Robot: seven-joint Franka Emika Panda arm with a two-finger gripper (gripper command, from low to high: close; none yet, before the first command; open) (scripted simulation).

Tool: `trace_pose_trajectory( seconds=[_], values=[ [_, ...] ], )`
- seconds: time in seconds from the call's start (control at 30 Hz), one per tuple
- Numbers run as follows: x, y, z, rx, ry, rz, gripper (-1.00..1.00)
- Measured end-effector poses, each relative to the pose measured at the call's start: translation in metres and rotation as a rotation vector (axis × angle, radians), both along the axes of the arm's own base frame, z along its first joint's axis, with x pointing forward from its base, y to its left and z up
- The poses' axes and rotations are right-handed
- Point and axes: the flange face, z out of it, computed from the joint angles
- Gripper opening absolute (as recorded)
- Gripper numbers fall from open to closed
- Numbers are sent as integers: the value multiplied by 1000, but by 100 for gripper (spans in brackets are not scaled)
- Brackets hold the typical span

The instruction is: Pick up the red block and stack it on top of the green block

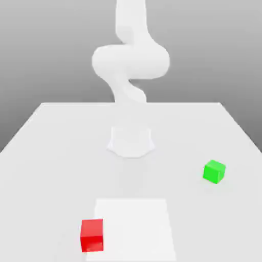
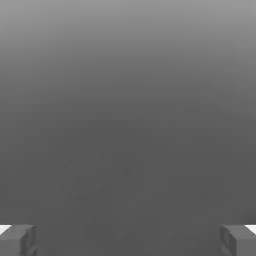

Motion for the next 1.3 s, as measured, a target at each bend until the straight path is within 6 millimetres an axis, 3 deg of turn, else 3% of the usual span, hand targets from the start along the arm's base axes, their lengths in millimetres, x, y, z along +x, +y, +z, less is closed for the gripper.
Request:
trace_pose_trajectory(
  seconds=[0.2,0.4,0.57,0.77,0.87,0.97,1.0,1.2,1.3],
  values=[
    [65,-21,-109,8,183,32,0],
    [99,-39,-226,5,359,54,0],
    [102,-55,-325,-7,506,64,0],
    [80,-76,-437,-37,683,72,0],
    [74,-79,-480,-46,718,77,0],
    [72,-80,-518,-47,722,77,0],
    [72,-80,-524,-46,723,77,-100],
    [71,-80,-528,-46,724,77,-100],
    [73,-80,-504,-47,723,78,-100]
  ],
)
